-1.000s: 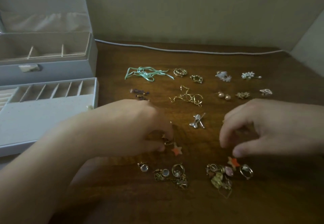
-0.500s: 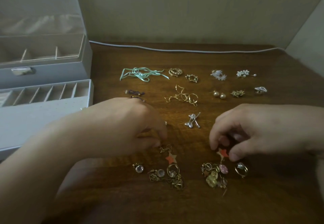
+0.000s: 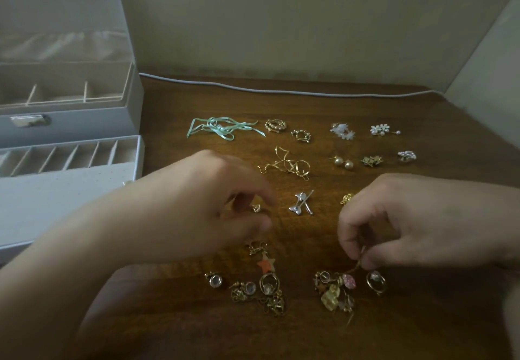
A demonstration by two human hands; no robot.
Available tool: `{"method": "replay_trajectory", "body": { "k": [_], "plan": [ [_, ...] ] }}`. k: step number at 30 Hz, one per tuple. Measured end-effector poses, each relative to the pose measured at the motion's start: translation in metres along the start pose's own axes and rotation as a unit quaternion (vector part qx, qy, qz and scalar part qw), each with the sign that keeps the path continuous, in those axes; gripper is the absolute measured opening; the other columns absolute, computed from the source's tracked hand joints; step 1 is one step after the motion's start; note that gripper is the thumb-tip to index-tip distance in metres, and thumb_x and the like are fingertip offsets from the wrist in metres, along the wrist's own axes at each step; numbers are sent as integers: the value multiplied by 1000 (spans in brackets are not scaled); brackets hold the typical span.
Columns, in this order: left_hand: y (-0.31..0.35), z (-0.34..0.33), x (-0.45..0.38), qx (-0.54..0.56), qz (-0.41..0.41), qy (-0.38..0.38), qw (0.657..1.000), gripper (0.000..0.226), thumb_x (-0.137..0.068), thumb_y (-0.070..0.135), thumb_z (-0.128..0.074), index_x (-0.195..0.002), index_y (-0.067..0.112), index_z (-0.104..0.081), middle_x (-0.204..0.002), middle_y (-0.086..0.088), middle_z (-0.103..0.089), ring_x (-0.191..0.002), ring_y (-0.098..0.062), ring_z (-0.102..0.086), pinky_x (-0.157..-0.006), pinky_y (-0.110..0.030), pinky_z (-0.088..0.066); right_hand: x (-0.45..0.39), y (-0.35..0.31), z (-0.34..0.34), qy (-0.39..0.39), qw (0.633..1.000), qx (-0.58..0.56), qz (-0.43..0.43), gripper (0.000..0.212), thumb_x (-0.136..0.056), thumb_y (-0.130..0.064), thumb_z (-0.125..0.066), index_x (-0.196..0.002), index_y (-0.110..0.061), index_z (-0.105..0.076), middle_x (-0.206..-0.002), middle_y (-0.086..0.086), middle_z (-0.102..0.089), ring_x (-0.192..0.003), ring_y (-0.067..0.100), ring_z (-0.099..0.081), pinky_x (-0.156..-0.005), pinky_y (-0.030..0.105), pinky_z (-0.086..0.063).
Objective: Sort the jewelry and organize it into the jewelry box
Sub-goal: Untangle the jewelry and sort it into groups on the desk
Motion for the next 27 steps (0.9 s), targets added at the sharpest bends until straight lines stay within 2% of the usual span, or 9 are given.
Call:
{"method": "replay_trajectory", "body": {
  "k": [3, 5, 7, 11, 12, 14, 16, 21, 27],
  "plan": [
    [6, 2, -2, 108, 53, 70, 990, 30, -82, 52, -65, -107, 36, -70, -90, 20, -67, -79, -4, -64, -62, -14, -48, 4, -9, 13, 98, 991, -35, 84, 14, -84, -28, -73, -87, -41, -68, -90, -19, -65, -90, 7, -64, -72, 26, -49],
    [11, -7, -5, 266, 81, 20, 960, 41, -85, 51, -63, -122, 32, -64, -107, 20, -70, -98, -1, -67, -82, -20, -54, 3, -14, 18, 162, 976, -68, 125, 13, -83, -21, -75, -90, -32, -71, -90, -14, -67, -86, 12, -66, -70, 28, -51],
    [21, -21, -7, 416, 75, -49, 905, 48, -89, 39, -61, -133, 20, -55, -120, 5, -70, -116, -11, -64, -99, -32, -51, 2, -19, 20, 238, 952, -114, 157, 10, -81, -19, -76, -89, -24, -72, -88, -7, -69, -83, 17, -67, -67, 30, -53],
    [26, -29, -10, 537, 112, -39, 835, 38, -88, 16, -59, -124, 8, -59, -97, -12, -75, -94, -26, -72, -86, -28, -56, 3, -22, 25, 378, 892, -201, 144, 11, -76, -21, -80, -84, -19, -71, -80, 1, -71, -74, 21, -68, -61, 32, -56],
    [25, -27, -10, 524, 124, -24, 842, 32, -86, 16, -61, -117, 10, -64, -87, -8, -74, -83, -21, -72, -79, -25, -57, 3, -21, 25, 397, 884, -207, 133, 12, -75, -19, -81, -82, -19, -71, -80, 1, -71, -72, 19, -67, -59, 29, -55],
    [14, -19, -9, 403, 130, 11, 906, 17, -86, 26, -68, -100, 19, -74, -77, 1, -72, -72, -9, -68, -70, -24, -56, 2, -18, 26, 401, 880, -231, 106, 13, -72, -19, -81, -79, -18, -71, -79, 3, -70, -68, 16, -66, -58, 22, -53],
    [3, -8, -7, 298, 127, 27, 945, 13, -84, 38, -69, -90, 28, -74, -74, 4, -71, -67, -9, -65, -65, -32, -56, -2, -14, 25, 373, 889, -255, 76, 13, -67, -25, -77, -77, -19, -71, -78, 3, -70, -67, 14, -65, -59, 18, -52],
    [-13, 8, 2, 92, 129, -26, 987, 12, -82, 46, -67, -80, 35, -73, -75, 16, -68, -69, -6, -64, -60, -19, -48, -32, -16, 1, 272, 935, -228, 5, 13, -70, -29, -79, -78, -28, -69, -80, -6, -71, -72, 17, -67, -67, 36, -55],
    [-17, -15, 2, -2, 109, -127, 986, 7, -85, 39, -67, -88, 35, -72, -82, 20, -66, -82, 2, -61, -69, -14, -46, -46, -14, -17, 218, 966, -132, -54, 11, -79, -33, -77, -80, -36, -66, -82, -23, -65, -74, 0, -61, -63, 22, -49]
  ]
}}
Point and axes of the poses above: each hand's wrist, its own x-axis away from the middle knuckle, its own z-axis out of the back of the hand, y = z × x, the point moved 4 cm from there along -x, towards the middle knuckle
